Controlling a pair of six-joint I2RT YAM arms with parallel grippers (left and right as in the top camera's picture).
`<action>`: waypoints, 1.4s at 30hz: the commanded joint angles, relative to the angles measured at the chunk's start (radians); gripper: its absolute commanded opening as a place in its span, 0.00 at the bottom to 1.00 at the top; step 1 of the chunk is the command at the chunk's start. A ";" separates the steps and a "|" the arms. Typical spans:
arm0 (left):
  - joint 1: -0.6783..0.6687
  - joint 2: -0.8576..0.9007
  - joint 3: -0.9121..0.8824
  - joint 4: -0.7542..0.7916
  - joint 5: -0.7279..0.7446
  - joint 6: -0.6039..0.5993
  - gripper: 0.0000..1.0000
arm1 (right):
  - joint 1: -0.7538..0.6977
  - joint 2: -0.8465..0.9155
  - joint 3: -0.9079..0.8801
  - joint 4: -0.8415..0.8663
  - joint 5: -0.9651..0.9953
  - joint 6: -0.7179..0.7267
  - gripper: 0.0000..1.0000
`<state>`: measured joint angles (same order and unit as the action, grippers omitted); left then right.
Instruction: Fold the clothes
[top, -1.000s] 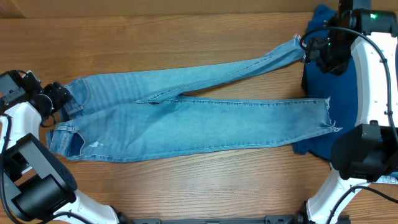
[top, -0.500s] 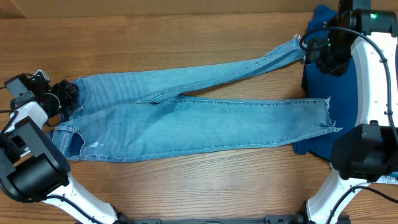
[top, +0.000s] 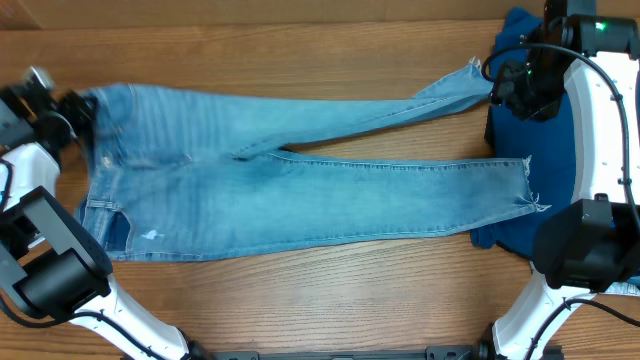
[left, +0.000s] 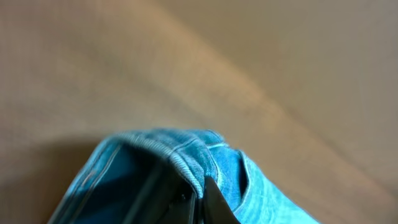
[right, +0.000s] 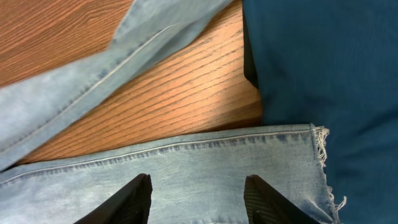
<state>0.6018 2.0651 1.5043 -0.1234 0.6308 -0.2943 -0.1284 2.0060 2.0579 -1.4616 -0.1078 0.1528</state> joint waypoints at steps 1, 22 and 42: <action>-0.007 -0.005 0.225 0.015 0.013 -0.070 0.04 | 0.005 -0.030 0.025 0.002 -0.006 -0.004 0.52; -0.142 0.003 0.330 -0.607 -0.211 0.183 0.62 | 0.005 0.038 0.023 0.028 -0.082 -0.027 0.60; -0.256 0.005 0.315 -1.025 -0.327 0.198 0.70 | 0.005 0.422 0.023 0.436 -0.541 0.164 0.76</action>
<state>0.3485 2.0689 1.8248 -1.1450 0.3157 -0.1192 -0.1246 2.4031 2.0644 -1.0386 -0.6323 0.2863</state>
